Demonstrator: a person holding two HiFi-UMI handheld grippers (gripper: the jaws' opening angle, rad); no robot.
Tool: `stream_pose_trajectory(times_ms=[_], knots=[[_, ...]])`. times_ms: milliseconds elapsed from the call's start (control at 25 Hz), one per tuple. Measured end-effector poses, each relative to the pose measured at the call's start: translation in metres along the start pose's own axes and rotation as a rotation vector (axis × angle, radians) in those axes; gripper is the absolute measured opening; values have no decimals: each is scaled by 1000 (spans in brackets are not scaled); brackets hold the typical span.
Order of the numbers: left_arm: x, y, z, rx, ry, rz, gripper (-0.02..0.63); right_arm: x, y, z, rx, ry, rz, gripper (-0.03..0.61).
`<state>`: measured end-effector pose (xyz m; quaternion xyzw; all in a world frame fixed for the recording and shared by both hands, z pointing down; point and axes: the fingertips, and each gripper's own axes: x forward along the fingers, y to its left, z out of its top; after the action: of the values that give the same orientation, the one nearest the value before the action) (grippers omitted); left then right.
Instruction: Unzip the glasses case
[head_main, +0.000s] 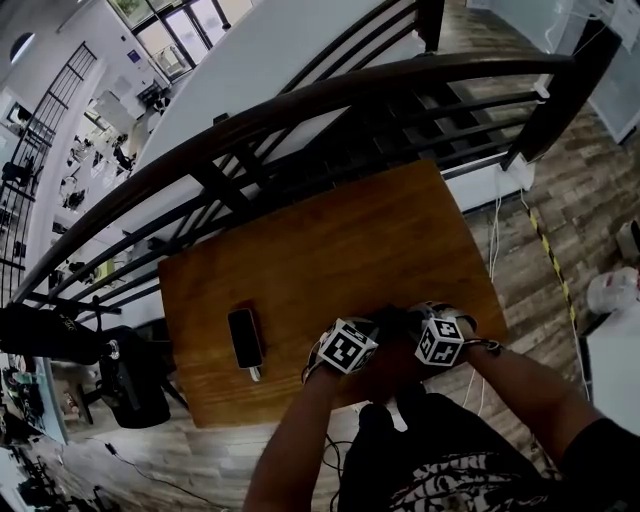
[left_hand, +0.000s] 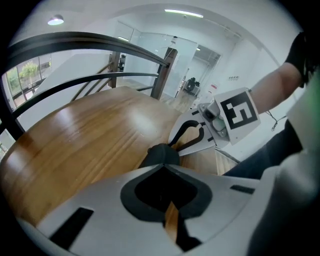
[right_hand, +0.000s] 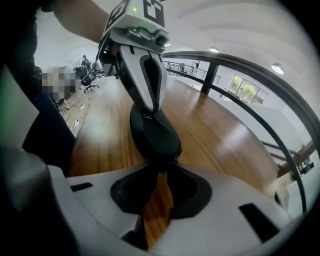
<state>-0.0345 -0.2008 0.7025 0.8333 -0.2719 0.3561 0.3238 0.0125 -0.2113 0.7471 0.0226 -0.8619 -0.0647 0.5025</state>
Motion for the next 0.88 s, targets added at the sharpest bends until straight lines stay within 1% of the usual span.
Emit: stream_pose_trajectory(times_ms=[240,320,440,680,880], knots=[[1,3,-3,10,10,16,6,-1,1,1,-42,3,-1,21],[1,2,-3,3,7,17,6,-2,1,0,-28,8,-5,21],[3,2,-3,-8,-1,16,6,-2,3,-2,24,6,-6,20],[3,4,-2,-4,-1,4,6,-3,12,1,121,1,-14,16],[5,0,1,-1,0,-10,6,-4,20,1,262,-21,-39,17]])
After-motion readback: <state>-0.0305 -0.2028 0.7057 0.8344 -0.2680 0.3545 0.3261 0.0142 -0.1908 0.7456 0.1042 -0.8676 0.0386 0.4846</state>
